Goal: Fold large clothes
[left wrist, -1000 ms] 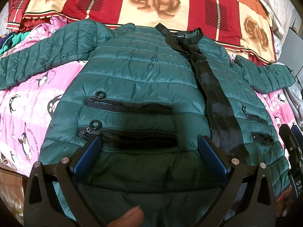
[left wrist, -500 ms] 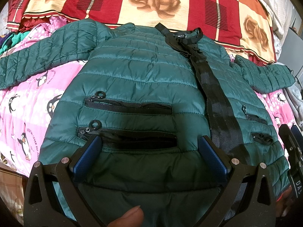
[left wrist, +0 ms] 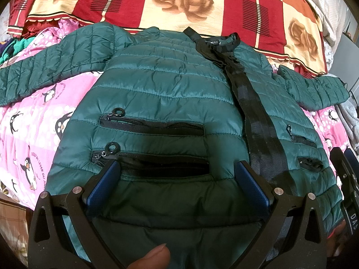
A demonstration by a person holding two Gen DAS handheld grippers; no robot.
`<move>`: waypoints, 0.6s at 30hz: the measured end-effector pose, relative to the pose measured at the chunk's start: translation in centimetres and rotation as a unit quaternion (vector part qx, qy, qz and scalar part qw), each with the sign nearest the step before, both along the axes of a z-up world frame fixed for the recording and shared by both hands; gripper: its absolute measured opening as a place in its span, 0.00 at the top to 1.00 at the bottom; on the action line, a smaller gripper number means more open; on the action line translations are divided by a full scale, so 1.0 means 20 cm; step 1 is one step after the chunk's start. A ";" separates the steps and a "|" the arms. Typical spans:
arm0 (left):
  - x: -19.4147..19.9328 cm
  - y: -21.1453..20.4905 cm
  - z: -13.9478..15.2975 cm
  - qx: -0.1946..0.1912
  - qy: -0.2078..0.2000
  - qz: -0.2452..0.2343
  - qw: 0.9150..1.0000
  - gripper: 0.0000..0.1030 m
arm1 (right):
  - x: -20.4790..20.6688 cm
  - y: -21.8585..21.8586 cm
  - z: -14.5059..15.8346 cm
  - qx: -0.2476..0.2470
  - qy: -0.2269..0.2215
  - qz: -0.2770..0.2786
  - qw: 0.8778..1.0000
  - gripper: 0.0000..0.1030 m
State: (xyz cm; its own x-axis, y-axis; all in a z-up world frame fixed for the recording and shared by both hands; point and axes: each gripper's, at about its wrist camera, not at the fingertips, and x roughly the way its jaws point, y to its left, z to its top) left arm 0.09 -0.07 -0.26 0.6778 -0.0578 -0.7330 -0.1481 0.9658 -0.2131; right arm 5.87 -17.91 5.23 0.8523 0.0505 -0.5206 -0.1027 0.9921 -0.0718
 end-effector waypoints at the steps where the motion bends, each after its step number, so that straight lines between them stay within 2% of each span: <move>1: 0.00 0.00 0.00 0.000 0.000 0.000 1.000 0.00 | 0.00 0.00 0.00 0.000 0.000 0.000 1.000 0.25; 18: 0.00 0.00 0.00 0.002 0.000 0.000 1.000 0.00 | 0.00 0.00 0.00 0.001 0.001 0.000 1.000 0.25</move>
State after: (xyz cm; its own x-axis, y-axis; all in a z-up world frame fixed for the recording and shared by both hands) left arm 0.10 -0.03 -0.23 0.6776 -0.0547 -0.7334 -0.1481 0.9667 -0.2089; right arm 5.83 -17.98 5.22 0.8515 0.0511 -0.5218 -0.1018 0.9924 -0.0689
